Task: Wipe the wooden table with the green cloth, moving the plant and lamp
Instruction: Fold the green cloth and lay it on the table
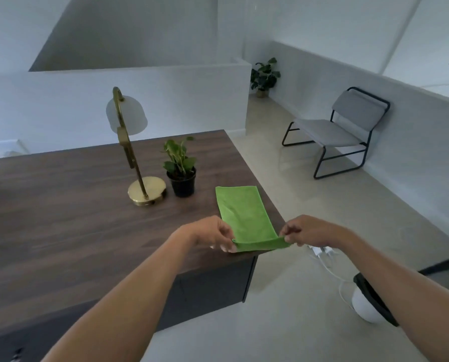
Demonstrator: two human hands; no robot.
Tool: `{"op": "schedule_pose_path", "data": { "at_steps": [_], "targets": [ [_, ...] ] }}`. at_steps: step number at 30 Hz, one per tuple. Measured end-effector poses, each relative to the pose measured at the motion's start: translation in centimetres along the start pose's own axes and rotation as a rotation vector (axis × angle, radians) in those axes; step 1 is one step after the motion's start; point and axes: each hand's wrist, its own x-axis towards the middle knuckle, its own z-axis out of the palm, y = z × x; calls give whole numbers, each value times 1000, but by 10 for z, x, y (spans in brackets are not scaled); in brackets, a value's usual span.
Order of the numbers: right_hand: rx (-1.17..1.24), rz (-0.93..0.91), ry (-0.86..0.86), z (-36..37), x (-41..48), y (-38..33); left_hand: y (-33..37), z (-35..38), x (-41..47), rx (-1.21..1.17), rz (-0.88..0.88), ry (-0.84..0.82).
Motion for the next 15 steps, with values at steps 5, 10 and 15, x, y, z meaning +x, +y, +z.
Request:
{"op": "schedule_pose_path", "data": {
  "at_steps": [5, 10, 15],
  "targets": [
    [131, 32, -172, -14, -1, 4, 11, -6, -5, -67, -23, -154],
    [267, -14, 58, -29, 35, -7, 5, -30, 11, -201, -24, 66],
    [304, -74, 419, -23, 102, -21, -9, -46, 47, -221, -48, 456]
  ]
}}
